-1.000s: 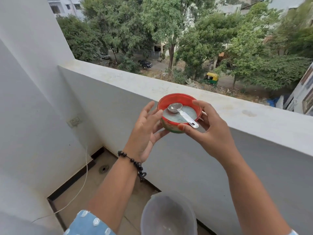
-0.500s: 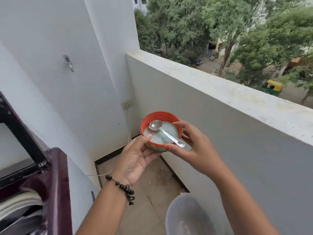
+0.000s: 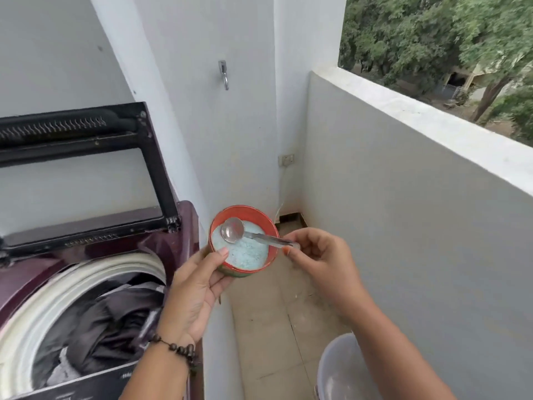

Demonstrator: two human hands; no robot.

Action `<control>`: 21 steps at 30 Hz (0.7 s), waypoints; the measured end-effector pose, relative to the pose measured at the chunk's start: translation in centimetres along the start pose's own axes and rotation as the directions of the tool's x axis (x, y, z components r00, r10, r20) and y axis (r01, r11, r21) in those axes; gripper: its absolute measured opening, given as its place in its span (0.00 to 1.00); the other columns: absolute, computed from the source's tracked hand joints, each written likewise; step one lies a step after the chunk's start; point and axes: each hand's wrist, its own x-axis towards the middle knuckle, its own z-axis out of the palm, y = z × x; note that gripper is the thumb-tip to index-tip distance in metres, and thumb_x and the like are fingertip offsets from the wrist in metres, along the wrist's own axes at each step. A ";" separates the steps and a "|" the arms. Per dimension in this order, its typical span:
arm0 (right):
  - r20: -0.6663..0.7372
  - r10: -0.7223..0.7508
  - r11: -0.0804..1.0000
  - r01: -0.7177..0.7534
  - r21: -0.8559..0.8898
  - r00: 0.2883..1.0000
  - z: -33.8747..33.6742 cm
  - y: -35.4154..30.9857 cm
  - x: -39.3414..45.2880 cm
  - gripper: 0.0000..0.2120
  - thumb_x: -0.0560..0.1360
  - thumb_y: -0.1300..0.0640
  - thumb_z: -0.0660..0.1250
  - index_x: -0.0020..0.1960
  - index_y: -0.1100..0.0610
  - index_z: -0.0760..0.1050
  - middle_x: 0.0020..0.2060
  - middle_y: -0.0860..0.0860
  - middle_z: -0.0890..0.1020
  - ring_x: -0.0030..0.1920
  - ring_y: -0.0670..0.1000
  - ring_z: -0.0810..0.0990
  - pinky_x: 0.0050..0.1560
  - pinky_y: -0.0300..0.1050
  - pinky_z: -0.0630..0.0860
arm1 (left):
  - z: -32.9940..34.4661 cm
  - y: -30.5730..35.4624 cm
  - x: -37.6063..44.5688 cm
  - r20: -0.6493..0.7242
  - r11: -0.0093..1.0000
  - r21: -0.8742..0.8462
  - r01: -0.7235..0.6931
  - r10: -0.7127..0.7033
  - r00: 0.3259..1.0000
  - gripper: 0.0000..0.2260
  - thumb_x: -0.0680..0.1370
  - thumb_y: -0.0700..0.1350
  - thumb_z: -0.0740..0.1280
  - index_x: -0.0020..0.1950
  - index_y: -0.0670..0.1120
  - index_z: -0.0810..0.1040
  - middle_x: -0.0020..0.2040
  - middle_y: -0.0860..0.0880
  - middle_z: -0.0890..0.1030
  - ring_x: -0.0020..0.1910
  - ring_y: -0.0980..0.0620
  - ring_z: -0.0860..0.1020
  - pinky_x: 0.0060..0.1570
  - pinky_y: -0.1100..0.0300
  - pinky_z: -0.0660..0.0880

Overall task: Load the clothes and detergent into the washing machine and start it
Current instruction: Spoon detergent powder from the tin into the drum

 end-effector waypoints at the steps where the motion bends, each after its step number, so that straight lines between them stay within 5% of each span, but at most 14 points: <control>1: 0.031 0.014 0.998 -0.015 0.055 0.999 1.2 -0.3 0.0 0.06 0.75 0.64 0.71 0.45 0.54 0.82 0.34 0.51 0.82 0.34 0.46 0.76 0.37 0.42 0.75 | -1.4 0.2 -0.2 -0.028 1.000 -0.004 -0.009 0.009 1.000 0.07 0.75 0.39 0.66 0.52 0.43 0.80 0.42 0.46 0.86 0.40 0.54 0.85 0.45 0.61 0.82; 8: 0.245 0.102 0.936 -0.177 0.304 0.964 10.6 -1.4 -1.0 0.09 0.81 0.64 0.61 0.50 0.60 0.81 0.32 0.49 0.80 0.32 0.46 0.75 0.37 0.43 0.76 | -9.5 1.5 -1.5 -0.157 0.999 -0.031 -0.036 0.031 0.987 0.10 0.74 0.43 0.67 0.53 0.42 0.80 0.43 0.46 0.86 0.40 0.52 0.85 0.37 0.60 0.81; 12: 0.327 0.145 0.904 -0.259 0.340 0.934 14.6 -2.1 -1.1 0.12 0.82 0.60 0.60 0.55 0.63 0.81 0.34 0.54 0.80 0.33 0.48 0.76 0.38 0.43 0.78 | -13.0 2.2 -1.5 -0.216 1.000 -0.027 -0.004 -0.002 0.976 0.08 0.79 0.45 0.66 0.54 0.43 0.81 0.46 0.46 0.87 0.44 0.51 0.85 0.46 0.55 0.80; 21: 0.207 0.069 0.927 -0.139 0.348 0.976 20.0 -2.0 -0.8 0.12 0.82 0.60 0.60 0.58 0.60 0.81 0.38 0.55 0.82 0.35 0.49 0.77 0.39 0.41 0.78 | -19.4 2.6 -0.8 -0.257 0.999 -0.041 0.037 -0.046 0.965 0.07 0.79 0.45 0.66 0.55 0.45 0.79 0.44 0.50 0.87 0.43 0.53 0.85 0.48 0.54 0.80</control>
